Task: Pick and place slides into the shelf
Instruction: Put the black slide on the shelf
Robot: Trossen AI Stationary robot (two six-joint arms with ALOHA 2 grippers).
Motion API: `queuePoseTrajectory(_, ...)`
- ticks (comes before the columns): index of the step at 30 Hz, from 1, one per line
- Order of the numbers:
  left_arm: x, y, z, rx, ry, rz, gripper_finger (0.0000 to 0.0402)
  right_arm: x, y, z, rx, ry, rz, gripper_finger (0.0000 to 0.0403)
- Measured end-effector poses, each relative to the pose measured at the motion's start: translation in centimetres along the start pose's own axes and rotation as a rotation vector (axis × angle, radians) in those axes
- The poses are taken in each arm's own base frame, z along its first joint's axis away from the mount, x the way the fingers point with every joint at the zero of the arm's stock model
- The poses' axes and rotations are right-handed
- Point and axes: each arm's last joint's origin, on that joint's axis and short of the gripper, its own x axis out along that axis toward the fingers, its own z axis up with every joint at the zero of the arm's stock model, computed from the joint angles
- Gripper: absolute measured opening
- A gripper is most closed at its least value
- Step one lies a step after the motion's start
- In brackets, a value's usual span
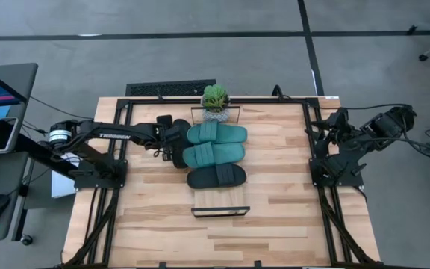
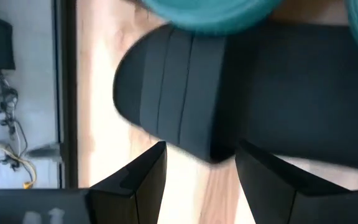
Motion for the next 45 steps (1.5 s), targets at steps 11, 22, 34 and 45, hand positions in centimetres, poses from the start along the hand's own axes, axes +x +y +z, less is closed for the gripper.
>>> queuePoseTrajectory(11, 2.1, -0.5, 0.5, 0.034, 0.042, 0.028, 0.0181, 0.0, 0.0, 0.0, 0.001, 0.001, 0.002, 0.0166)
queuePoseTrajectory(22, 2.4, -0.2, 0.5, 0.016, 0.066, 0.133, 0.0181, 0.0, 0.0, 0.0, 0.001, 0.001, 0.001, 0.0166)
queuePoseTrajectory(34, 2.5, -0.1, 0.5, -0.037, 0.058, 0.099, 0.002, 0.0, 0.0, 0.0, 0.001, 0.001, 0.001, 0.0166)
queuePoseTrajectory(45, 2.3, -0.3, -1.1, -0.043, 0.214, 0.107, 0.0002, 0.0, 0.0, 0.0, 0.002, 0.0, 0.001, 0.0166)
